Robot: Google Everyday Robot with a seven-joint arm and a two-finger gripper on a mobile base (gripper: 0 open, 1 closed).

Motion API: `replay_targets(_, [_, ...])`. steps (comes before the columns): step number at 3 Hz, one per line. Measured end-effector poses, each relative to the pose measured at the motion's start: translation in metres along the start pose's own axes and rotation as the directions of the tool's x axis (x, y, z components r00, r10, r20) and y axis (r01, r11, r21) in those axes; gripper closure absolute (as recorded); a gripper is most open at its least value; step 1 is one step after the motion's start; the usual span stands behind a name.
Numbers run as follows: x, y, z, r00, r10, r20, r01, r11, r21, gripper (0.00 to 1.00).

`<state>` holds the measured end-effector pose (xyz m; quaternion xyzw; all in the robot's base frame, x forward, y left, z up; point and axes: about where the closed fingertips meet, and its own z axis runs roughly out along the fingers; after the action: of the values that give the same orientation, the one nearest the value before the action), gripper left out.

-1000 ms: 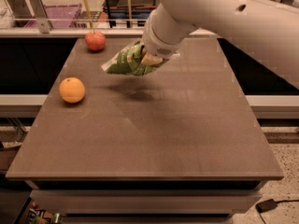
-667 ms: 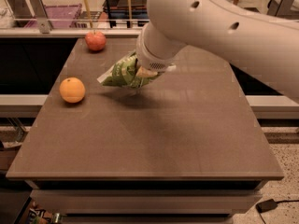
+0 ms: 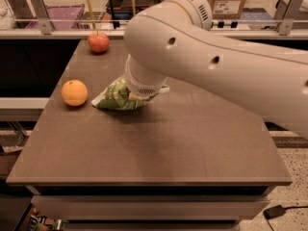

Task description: Move green jalapeno chip bag near orange

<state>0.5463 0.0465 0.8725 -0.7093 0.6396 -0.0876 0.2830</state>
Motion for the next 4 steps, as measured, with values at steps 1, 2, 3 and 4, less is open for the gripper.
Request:
replay_targets(1, [0.0001,0.0006,-0.0008,1.0,0.002,-0.001,-0.002,1.0,0.001,0.81])
replay_targets(2, [-0.0006,0.0007,-0.002,1.0,0.0,-0.002,0.0,1.0,0.003,0.59])
replay_targets(3, [-0.0011,0.0006,-0.0034,1.0,-0.001,-0.002,0.001,1.0,0.005,0.36])
replay_targets(4, [-0.0017,0.0006,-0.0046,1.0,-0.002,-0.002,0.002,1.0,0.007,0.13])
